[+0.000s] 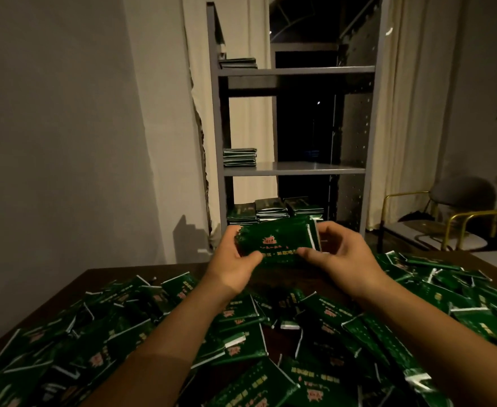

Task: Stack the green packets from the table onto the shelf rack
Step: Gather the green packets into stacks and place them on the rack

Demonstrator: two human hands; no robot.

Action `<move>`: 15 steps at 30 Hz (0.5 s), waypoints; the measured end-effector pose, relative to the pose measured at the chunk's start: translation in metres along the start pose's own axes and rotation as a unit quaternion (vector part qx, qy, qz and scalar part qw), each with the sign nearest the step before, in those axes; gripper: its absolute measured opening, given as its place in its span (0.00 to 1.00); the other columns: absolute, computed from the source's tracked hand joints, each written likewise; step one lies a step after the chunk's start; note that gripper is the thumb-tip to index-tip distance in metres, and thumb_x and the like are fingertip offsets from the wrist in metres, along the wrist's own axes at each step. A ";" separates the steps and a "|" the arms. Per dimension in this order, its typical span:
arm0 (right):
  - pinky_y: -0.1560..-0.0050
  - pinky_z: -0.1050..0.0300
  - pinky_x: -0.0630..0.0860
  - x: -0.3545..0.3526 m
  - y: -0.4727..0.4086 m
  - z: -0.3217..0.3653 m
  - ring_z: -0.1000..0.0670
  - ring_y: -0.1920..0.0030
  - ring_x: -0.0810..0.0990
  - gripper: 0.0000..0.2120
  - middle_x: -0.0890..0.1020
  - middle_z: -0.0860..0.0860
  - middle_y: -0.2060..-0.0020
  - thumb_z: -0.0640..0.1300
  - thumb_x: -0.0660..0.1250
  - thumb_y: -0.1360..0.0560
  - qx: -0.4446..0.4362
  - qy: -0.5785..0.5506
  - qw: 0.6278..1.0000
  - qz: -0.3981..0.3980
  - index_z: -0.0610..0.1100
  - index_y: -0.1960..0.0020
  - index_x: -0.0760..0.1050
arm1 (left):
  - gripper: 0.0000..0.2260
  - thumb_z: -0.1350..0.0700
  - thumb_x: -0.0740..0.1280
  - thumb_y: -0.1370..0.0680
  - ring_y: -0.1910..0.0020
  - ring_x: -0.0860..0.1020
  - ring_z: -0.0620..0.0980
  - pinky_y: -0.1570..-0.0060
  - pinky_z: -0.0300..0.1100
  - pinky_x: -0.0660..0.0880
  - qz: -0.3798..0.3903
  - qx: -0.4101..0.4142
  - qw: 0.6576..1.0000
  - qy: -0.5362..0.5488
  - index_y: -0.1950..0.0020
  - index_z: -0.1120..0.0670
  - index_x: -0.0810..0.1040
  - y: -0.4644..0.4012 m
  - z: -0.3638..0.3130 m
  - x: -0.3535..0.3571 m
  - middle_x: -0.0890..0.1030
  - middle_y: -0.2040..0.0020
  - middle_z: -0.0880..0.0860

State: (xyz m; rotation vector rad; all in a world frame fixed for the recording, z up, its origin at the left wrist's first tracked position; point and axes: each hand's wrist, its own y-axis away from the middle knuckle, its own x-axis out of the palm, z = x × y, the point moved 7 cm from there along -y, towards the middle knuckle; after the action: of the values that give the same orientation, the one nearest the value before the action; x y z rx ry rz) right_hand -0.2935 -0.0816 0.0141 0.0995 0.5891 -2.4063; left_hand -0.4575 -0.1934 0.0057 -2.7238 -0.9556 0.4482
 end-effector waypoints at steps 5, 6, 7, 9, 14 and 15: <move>0.43 0.69 0.70 0.002 -0.001 0.029 0.63 0.44 0.74 0.19 0.77 0.61 0.45 0.43 0.74 0.27 -0.210 0.255 0.940 -0.086 0.55 0.40 0.74 | 0.09 0.62 0.68 0.20 0.53 0.82 0.43 0.63 0.28 0.74 -0.044 -0.012 0.999 -0.020 0.41 0.55 0.74 -0.021 0.013 0.002 0.81 0.53 0.48; 0.44 0.72 0.68 0.003 -0.001 0.032 0.63 0.45 0.73 0.20 0.75 0.61 0.45 0.43 0.74 0.27 -0.238 0.280 0.925 -0.099 0.53 0.38 0.74 | 0.06 0.60 0.67 0.19 0.52 0.80 0.45 0.63 0.30 0.73 -0.049 -0.020 0.997 -0.064 0.42 0.55 0.75 -0.024 0.017 0.003 0.81 0.52 0.49; 0.46 0.73 0.68 0.002 -0.002 0.032 0.63 0.46 0.72 0.20 0.75 0.60 0.46 0.43 0.73 0.27 -0.254 0.292 0.915 -0.116 0.51 0.37 0.74 | 0.05 0.58 0.65 0.18 0.51 0.79 0.46 0.60 0.31 0.73 -0.049 -0.016 0.989 -0.135 0.43 0.55 0.76 -0.027 0.019 0.004 0.80 0.51 0.49; 0.48 0.70 0.71 0.001 -0.006 0.030 0.60 0.47 0.74 0.19 0.75 0.57 0.47 0.44 0.72 0.27 -0.267 0.302 0.904 -0.139 0.48 0.38 0.74 | 0.07 0.55 0.62 0.17 0.45 0.76 0.46 0.48 0.37 0.75 -0.026 0.043 0.950 -0.309 0.43 0.54 0.79 -0.030 0.021 0.011 0.78 0.46 0.49; 0.50 0.63 0.74 0.024 -0.024 0.025 0.53 0.46 0.75 0.21 0.76 0.51 0.46 0.43 0.74 0.29 -0.338 0.416 0.833 -0.134 0.44 0.38 0.74 | 0.17 0.48 0.55 0.16 0.39 0.74 0.51 0.39 0.48 0.75 0.006 0.130 0.850 -0.510 0.33 0.53 0.74 -0.031 0.020 0.030 0.69 0.30 0.52; 0.52 0.64 0.73 0.029 -0.028 0.026 0.51 0.46 0.75 0.21 0.76 0.50 0.46 0.42 0.74 0.30 -0.354 0.431 0.819 -0.134 0.42 0.39 0.75 | 0.18 0.47 0.54 0.16 0.41 0.76 0.52 0.41 0.49 0.76 0.009 0.115 0.847 -0.519 0.32 0.53 0.73 -0.034 0.020 0.030 0.67 0.29 0.53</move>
State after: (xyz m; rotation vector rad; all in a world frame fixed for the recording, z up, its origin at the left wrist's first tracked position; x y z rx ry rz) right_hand -0.3317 -0.0903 0.0420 0.8522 1.9798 -2.1184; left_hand -0.4617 -0.1459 -0.0088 -2.1457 -0.9465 1.9988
